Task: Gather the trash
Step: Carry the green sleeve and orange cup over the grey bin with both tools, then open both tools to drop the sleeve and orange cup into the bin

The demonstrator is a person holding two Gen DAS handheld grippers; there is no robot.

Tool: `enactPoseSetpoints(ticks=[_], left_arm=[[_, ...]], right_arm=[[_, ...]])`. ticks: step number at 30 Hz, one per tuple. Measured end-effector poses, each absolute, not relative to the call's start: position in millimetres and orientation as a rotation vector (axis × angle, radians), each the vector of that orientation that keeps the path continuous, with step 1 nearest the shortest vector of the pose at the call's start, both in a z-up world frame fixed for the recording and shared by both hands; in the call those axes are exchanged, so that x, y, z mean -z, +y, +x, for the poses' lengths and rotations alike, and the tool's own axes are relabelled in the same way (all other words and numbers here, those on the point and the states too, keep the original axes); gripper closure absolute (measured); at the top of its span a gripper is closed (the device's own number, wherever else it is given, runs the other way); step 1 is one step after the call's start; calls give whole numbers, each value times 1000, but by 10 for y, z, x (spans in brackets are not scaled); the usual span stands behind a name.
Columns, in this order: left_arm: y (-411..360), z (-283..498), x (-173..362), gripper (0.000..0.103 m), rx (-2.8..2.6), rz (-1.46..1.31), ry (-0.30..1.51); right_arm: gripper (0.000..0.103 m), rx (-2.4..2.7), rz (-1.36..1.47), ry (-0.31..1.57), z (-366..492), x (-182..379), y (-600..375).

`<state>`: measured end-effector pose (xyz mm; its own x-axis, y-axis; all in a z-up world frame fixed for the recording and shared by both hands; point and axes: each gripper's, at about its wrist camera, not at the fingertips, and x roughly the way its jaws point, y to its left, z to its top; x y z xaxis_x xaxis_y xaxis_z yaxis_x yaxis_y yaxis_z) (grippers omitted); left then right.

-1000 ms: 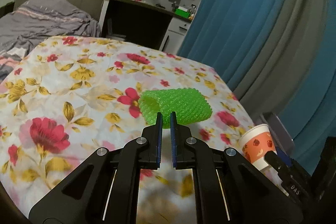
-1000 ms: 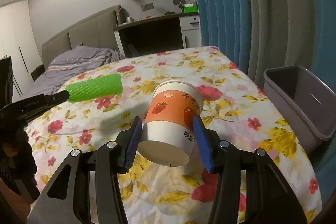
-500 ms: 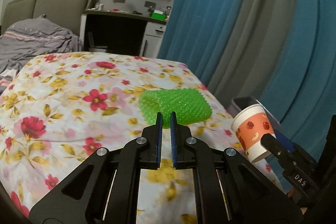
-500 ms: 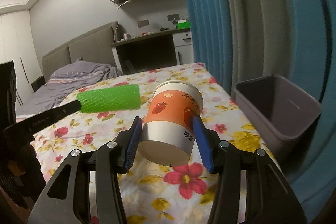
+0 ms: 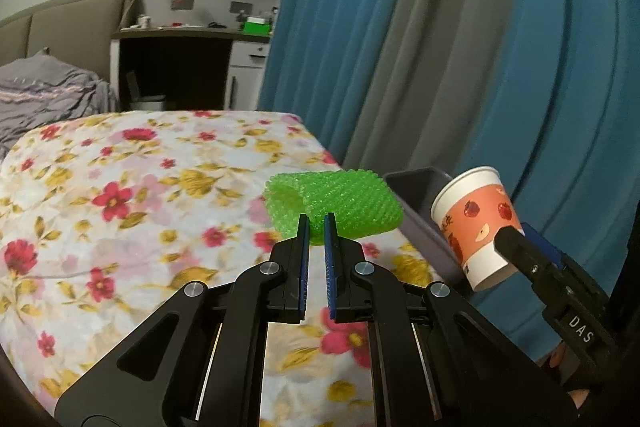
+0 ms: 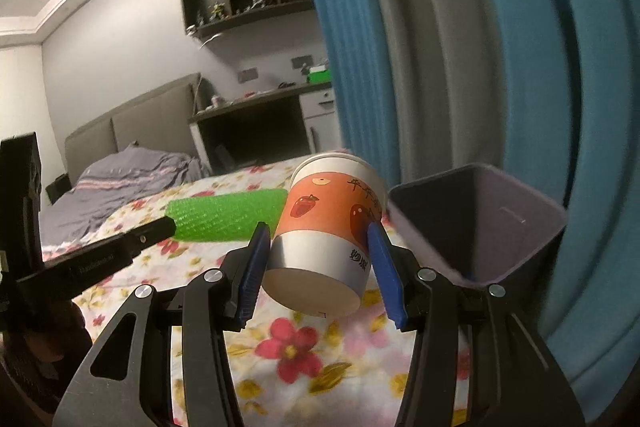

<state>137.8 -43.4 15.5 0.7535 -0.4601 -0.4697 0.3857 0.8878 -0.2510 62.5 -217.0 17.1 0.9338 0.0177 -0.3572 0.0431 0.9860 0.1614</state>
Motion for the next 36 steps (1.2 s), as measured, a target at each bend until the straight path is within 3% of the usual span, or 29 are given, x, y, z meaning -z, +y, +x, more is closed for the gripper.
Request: enactPoseSetpoints(ticks=[9,18,36], left_arm=[[-1233,1585,-215,96,585,-108,550],[-1961,1955,47,96,653,-92,610],[-2559,2247,425,96,732,-67,699]], right_arm=[[53,141,176,315,702,-230,-2703],[53,236,185,329,853,-73,-3144],[53,301,187,420,1211,297,-3441]])
